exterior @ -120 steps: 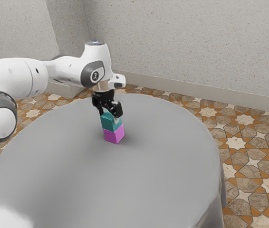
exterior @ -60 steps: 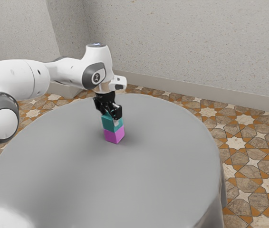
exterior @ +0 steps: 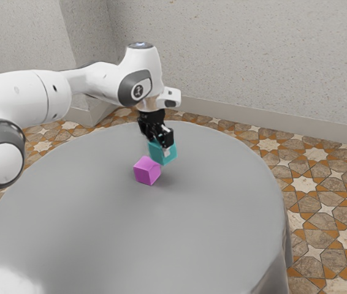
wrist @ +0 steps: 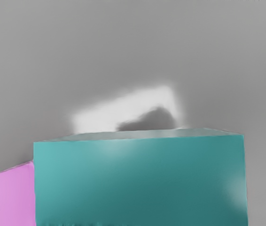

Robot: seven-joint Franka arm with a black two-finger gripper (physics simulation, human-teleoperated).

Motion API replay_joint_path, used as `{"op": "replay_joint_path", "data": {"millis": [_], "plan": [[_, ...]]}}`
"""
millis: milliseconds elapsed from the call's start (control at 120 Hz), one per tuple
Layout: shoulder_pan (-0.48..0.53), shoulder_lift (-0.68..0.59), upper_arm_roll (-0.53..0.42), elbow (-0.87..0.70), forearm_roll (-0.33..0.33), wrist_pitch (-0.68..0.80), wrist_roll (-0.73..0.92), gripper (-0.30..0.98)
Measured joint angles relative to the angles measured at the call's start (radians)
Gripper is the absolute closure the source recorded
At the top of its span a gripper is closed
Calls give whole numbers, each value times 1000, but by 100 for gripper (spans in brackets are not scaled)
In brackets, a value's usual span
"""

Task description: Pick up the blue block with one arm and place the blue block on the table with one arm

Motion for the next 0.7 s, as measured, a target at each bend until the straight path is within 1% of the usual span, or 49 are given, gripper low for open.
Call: {"op": "replay_joint_path", "data": {"millis": [158, 458, 558, 700], "plan": [[-58, 6, 7, 8, 1, -1, -4, 42], [-85, 57, 9, 12, 4, 13, -12, 45], [-93, 58, 9, 14, -2, 14, -13, 27], [-94, 58, 9, 14, -11, 13, -12, 14]]}}
